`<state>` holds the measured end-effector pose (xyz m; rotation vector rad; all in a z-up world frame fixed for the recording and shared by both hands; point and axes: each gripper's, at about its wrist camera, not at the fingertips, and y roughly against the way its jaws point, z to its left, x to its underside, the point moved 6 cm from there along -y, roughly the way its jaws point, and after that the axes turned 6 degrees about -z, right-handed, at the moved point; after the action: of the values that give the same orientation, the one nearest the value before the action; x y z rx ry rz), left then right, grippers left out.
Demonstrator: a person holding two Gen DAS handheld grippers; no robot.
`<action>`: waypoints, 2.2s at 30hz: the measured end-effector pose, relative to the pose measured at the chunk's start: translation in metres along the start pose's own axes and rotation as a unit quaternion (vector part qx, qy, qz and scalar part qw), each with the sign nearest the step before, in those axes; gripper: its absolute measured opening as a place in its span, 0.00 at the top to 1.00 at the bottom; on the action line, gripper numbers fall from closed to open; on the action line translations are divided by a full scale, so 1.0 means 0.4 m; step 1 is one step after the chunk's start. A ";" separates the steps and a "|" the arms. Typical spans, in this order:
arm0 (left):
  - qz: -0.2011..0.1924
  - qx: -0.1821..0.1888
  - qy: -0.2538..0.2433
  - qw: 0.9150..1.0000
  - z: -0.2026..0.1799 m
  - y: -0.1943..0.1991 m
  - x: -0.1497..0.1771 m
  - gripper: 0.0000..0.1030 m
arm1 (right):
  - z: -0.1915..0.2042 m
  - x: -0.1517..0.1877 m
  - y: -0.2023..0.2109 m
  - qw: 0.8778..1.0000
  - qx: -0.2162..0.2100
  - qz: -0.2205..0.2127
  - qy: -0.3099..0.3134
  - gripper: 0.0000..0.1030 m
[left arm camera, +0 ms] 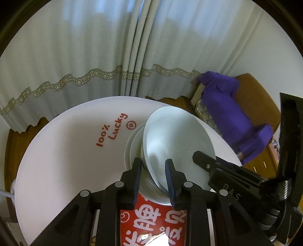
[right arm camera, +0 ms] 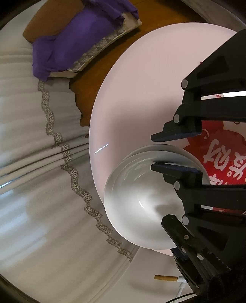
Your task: Organize plates and bowls
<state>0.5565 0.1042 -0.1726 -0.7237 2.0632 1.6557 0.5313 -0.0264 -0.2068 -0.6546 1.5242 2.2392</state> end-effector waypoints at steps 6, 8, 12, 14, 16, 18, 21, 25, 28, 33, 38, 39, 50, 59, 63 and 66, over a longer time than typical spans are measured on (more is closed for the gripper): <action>-0.020 -0.026 -0.007 0.999 0.013 0.024 0.000 0.54 | 0.012 0.003 0.001 1.000 -0.002 -0.003 0.000 0.73; -0.015 -0.028 -0.003 1.000 0.017 0.021 0.009 0.54 | 0.011 0.004 -0.001 1.000 -0.002 -0.004 -0.003 0.73; -0.008 -0.038 0.001 0.999 0.021 0.017 0.020 0.54 | 0.014 0.007 -0.001 1.000 0.000 -0.005 -0.003 0.72; -0.004 -0.038 0.004 0.999 0.019 0.013 0.016 0.53 | 0.016 0.007 -0.002 1.000 -0.002 -0.004 -0.004 0.70; -0.002 -0.039 0.005 0.999 0.021 0.015 0.013 0.52 | 0.019 0.012 0.002 1.000 -0.004 -0.004 -0.006 0.68; -0.004 -0.040 0.004 0.999 0.018 0.023 0.010 0.52 | 0.019 0.014 0.011 1.000 -0.007 -0.008 -0.005 0.65; -0.009 -0.042 0.002 0.999 0.014 0.043 0.013 0.50 | 0.020 0.020 0.033 1.000 -0.013 -0.015 -0.005 0.64; -0.019 -0.047 -0.003 0.999 0.007 0.075 0.025 0.45 | 0.032 0.024 0.075 1.000 -0.019 -0.023 -0.001 0.61; -0.028 -0.050 -0.008 0.998 0.008 0.112 0.039 0.44 | 0.044 0.027 0.105 0.999 -0.020 -0.028 0.005 0.59; -0.044 -0.057 -0.014 0.997 0.003 0.187 0.064 0.37 | 0.065 0.040 0.162 0.999 -0.025 -0.035 0.017 0.55; -0.065 -0.070 -0.024 0.995 -0.007 0.283 0.104 0.34 | 0.079 0.066 0.231 0.998 -0.029 -0.043 0.030 0.54; -0.073 -0.074 -0.024 0.994 -0.008 0.309 0.116 0.33 | 0.081 0.074 0.246 0.998 -0.029 -0.045 0.033 0.54; -0.165 -0.113 -0.019 0.980 -0.049 0.625 0.396 0.16 | 0.092 0.225 0.490 0.994 -0.055 -0.075 0.065 0.53; -0.218 -0.127 0.007 0.968 -0.113 0.817 0.688 0.09 | 0.091 0.399 0.700 0.987 -0.074 -0.104 0.102 0.43; -0.235 -0.130 0.010 0.963 -0.145 0.867 0.795 0.04 | 0.075 0.456 0.755 0.985 -0.073 -0.112 0.112 0.42; -0.227 -0.113 0.006 0.967 -0.176 0.880 0.844 0.03 | 0.065 0.484 0.781 0.985 -0.073 -0.114 0.110 0.39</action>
<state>0.0748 0.0444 -0.0878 -1.1813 1.5682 1.6238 0.2007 -0.1082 -0.0657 -1.0953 1.3102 2.1735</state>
